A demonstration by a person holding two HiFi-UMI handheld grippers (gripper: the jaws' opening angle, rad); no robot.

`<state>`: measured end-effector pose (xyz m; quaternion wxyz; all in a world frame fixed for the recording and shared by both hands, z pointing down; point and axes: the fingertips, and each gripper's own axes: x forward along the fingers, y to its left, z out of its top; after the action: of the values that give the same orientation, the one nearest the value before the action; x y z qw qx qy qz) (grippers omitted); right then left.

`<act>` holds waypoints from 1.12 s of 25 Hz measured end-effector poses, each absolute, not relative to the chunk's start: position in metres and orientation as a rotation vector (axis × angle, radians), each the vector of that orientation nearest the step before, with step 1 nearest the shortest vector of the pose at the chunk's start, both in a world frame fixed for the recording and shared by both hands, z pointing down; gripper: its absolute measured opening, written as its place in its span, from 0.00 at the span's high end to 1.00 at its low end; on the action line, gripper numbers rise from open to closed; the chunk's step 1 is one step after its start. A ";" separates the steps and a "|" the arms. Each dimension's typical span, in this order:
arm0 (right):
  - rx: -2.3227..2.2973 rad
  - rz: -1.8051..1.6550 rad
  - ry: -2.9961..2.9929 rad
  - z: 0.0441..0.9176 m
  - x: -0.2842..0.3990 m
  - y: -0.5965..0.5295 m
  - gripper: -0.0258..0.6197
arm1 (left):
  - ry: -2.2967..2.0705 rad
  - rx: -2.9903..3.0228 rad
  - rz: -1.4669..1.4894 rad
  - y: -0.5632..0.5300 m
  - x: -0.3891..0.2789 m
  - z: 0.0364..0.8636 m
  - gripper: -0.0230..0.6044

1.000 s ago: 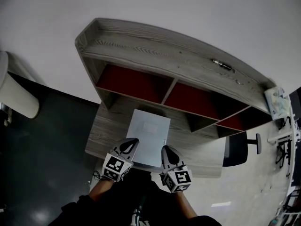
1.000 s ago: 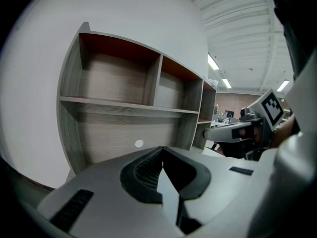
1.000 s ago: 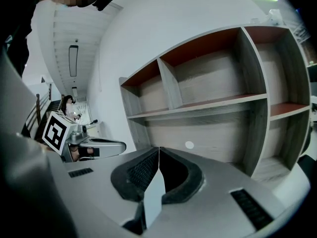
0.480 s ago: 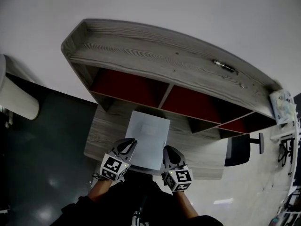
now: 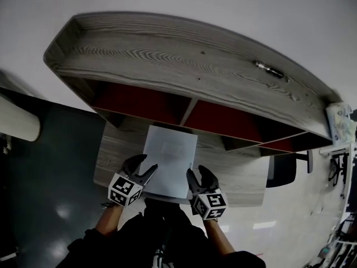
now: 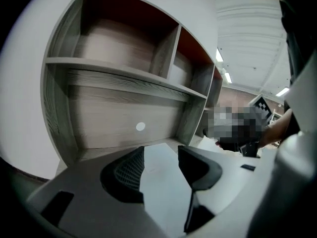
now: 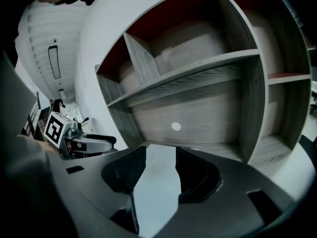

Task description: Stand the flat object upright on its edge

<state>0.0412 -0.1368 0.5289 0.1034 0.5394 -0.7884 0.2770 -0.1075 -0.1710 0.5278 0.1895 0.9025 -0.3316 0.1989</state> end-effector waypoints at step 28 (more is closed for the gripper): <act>1.451 1.310 -2.156 0.637 0.062 -0.140 0.61 | -0.799 2.209 0.679 -0.184 -0.134 0.631 0.44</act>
<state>0.0618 -0.1399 0.6367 0.1153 0.4952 -0.7359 0.4471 -0.1344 -0.1841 0.6307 0.3412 0.8492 -0.3070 0.2612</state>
